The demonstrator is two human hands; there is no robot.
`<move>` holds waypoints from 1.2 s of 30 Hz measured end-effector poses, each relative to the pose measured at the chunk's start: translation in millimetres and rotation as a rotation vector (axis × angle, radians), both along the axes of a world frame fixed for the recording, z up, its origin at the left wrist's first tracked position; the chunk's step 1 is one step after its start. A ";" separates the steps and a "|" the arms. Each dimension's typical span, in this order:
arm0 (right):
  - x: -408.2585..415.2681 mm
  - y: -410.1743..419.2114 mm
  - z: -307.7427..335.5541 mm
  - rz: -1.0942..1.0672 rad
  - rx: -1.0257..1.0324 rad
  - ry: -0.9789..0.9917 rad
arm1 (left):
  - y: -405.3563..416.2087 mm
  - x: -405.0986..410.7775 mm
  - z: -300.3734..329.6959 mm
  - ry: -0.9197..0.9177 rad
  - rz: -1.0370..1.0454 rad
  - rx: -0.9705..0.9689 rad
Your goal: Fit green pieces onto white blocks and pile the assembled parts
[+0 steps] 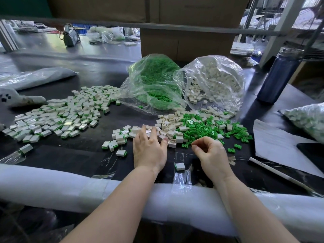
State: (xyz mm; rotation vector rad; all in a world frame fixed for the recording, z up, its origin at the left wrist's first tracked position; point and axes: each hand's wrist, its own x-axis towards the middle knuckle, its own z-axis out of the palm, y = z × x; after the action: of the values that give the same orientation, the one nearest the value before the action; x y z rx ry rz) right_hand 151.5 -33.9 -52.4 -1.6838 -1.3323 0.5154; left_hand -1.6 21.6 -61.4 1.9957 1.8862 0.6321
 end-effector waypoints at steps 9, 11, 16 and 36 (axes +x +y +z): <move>0.0 0.2 -0.2 -0.010 -0.011 -0.002 | -2.4 -1.9 3.0 0.012 -0.205 -0.027; -0.6 0.2 0.1 -0.014 -0.013 -0.003 | -5.1 -1.7 3.8 -0.039 -0.254 -0.010; -1.0 1.1 -0.5 -0.027 -0.001 -0.054 | -10.8 -2.2 4.8 -0.249 -0.301 0.011; -8.5 4.1 -0.1 0.022 -0.091 -0.331 | -17.8 4.4 9.2 -0.099 -0.271 0.193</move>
State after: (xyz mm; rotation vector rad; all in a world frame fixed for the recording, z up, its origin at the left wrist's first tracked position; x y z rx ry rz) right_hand 143.1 -29.8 -52.5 -1.8900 -1.5840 0.3220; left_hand 2.7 3.8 -52.2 2.2421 1.5121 0.8438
